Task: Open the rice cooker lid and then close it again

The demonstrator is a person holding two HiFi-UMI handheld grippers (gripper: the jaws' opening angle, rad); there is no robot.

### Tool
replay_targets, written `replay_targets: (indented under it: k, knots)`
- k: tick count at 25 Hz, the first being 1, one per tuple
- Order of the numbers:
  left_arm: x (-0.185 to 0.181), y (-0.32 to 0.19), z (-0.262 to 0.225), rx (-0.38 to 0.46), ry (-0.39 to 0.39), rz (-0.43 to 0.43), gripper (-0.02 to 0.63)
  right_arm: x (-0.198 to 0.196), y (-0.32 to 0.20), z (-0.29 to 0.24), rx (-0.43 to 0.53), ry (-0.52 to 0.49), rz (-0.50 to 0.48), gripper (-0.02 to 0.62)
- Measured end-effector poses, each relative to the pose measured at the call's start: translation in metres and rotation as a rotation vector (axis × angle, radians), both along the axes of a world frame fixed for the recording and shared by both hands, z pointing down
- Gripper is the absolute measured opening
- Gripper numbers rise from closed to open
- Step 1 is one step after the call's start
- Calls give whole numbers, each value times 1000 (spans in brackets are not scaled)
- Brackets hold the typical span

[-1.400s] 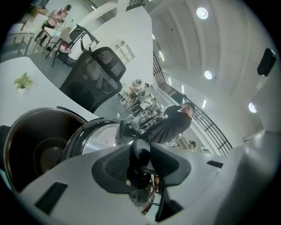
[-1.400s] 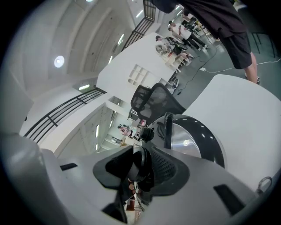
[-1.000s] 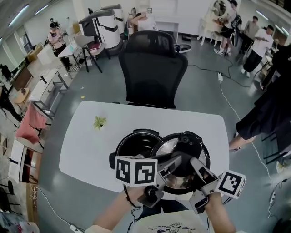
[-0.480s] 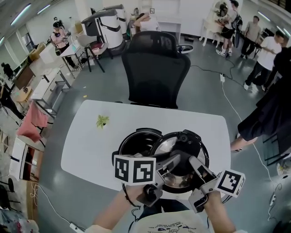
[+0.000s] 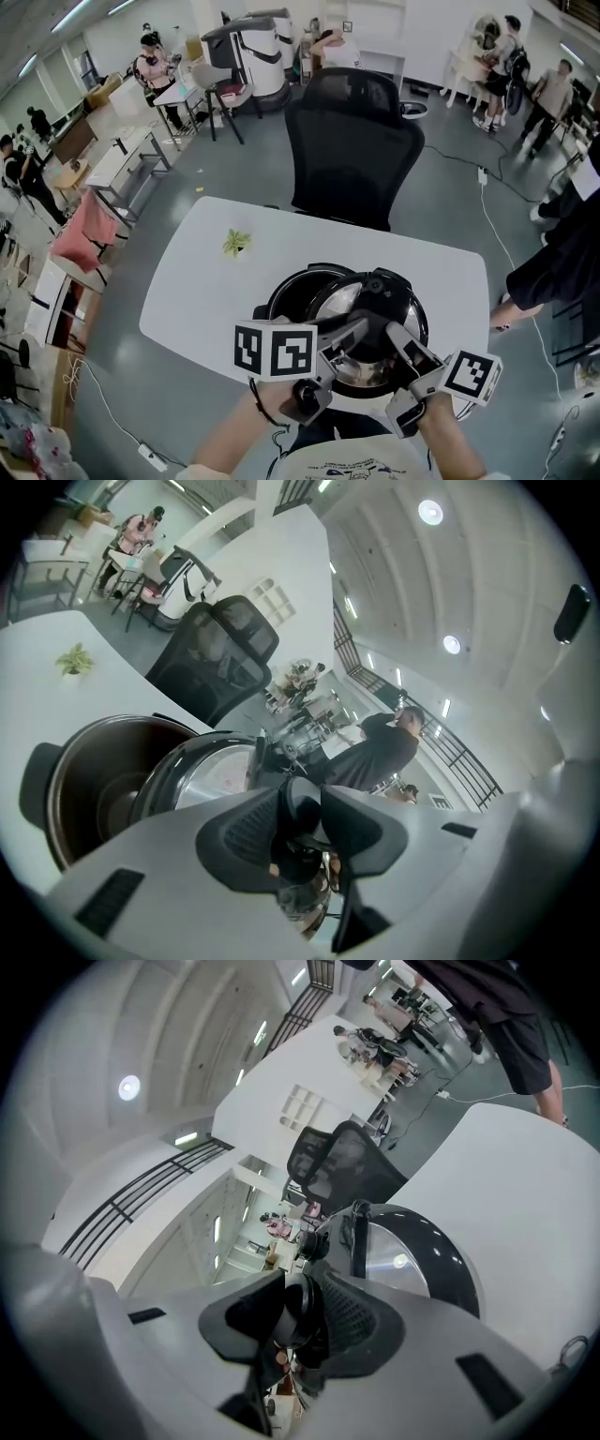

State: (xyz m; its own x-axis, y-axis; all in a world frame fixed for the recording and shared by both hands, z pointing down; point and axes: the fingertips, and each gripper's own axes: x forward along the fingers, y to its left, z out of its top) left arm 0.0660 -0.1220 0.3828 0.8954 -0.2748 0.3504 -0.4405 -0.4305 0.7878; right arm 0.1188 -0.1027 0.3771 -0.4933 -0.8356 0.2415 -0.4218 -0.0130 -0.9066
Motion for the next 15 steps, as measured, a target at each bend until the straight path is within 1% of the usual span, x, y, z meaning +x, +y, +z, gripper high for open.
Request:
replay_targets:
  k: [9, 15]
  knots:
    - [-43, -14, -1, 7, -12, -97, 153, -42, -19, -1, 2, -8, -94, 137]
    - [-70, -21, 8, -2, -19, -138, 155, -67, -28, 9, -8, -5, -133, 137]
